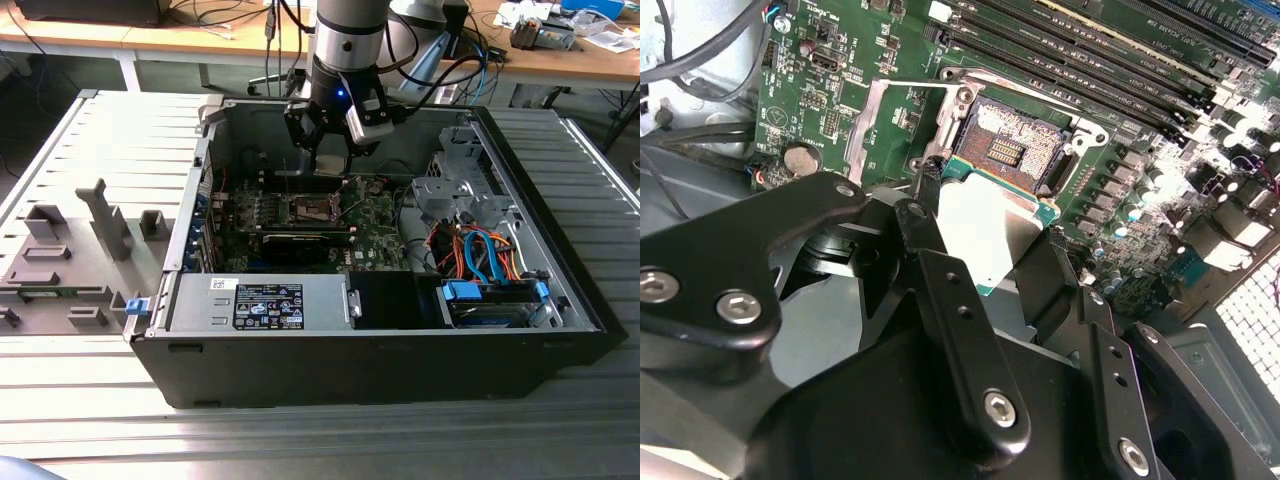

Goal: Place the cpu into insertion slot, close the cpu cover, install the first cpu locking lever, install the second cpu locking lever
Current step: 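Place the cpu into insertion slot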

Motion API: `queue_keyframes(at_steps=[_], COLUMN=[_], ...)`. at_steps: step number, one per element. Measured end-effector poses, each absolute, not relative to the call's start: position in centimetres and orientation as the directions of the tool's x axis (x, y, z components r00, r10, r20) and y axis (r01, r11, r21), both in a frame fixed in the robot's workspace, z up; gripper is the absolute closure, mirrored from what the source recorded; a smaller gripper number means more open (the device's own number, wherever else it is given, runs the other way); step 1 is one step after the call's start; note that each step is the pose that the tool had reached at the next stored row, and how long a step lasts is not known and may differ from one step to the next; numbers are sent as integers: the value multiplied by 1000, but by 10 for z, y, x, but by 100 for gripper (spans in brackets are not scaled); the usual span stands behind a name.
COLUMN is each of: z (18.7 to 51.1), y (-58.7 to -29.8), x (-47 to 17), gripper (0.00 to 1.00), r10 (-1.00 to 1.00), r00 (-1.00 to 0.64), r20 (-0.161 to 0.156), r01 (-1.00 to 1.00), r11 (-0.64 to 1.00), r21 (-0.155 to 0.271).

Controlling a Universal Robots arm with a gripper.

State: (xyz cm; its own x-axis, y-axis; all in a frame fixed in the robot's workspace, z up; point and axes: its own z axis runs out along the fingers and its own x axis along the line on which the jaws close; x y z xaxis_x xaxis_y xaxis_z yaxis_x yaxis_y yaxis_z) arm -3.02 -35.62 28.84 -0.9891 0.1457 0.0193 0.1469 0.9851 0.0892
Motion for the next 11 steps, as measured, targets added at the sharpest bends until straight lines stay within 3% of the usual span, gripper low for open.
queue_keyframes(at_steps=[11], z=[288], y=[-356], x=[-30], gripper=[46], r10=[151], r00=[-988], r20=[19], r01=[152], r11=[984], r21=[89])
